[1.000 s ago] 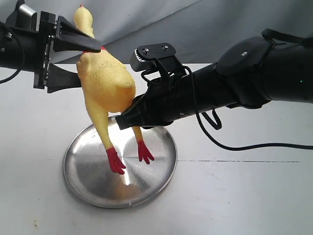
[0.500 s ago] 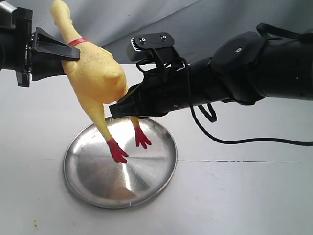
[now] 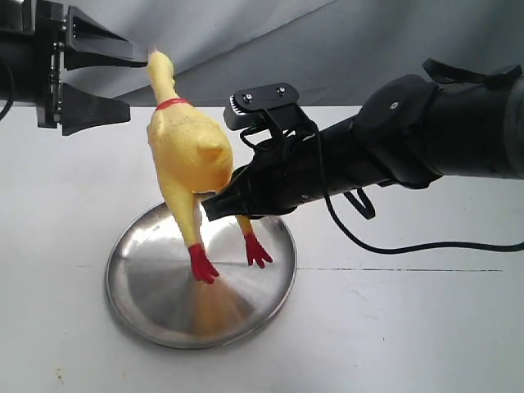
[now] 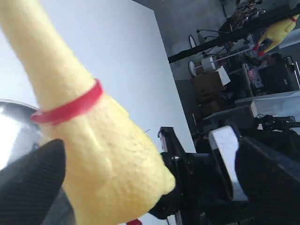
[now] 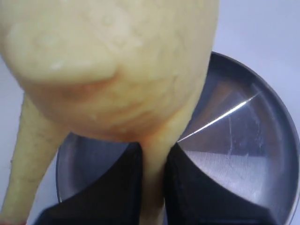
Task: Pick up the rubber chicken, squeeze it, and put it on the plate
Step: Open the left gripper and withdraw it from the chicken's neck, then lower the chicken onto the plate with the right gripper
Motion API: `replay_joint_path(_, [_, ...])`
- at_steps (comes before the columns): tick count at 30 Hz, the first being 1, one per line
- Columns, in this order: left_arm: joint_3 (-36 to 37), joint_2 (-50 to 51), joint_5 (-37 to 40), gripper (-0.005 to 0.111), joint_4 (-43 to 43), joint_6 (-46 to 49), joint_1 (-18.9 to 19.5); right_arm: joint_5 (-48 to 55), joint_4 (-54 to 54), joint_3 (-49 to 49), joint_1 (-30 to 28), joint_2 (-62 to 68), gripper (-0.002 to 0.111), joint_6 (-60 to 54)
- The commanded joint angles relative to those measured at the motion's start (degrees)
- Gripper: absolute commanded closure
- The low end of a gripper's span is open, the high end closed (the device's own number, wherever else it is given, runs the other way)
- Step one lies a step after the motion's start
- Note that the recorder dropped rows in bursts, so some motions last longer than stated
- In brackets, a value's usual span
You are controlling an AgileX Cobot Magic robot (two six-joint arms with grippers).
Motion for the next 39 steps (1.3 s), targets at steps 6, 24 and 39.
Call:
replay_joint_path(6, [-0.35, -0.78, -0.16, 0.003, -2.33, 0.57, 0.38, 0.38, -0.18, -0.04, -0.12, -0.42, 0.108, -0.05])
replay_joint_path(24, [8.94, -15.76, -10.75, 0.107, 12.58, 3.24, 11.77, 7.55, -39.72, -3.37, -0.52, -0.56, 0.108, 38.63])
replay_joint_path(39, [28.37, -22.5, -31.58, 0.107, 6.56, 13.02, 11.77, 8.61, -43.32, -6.37, 4.64, 5.23, 0.108, 41.2])
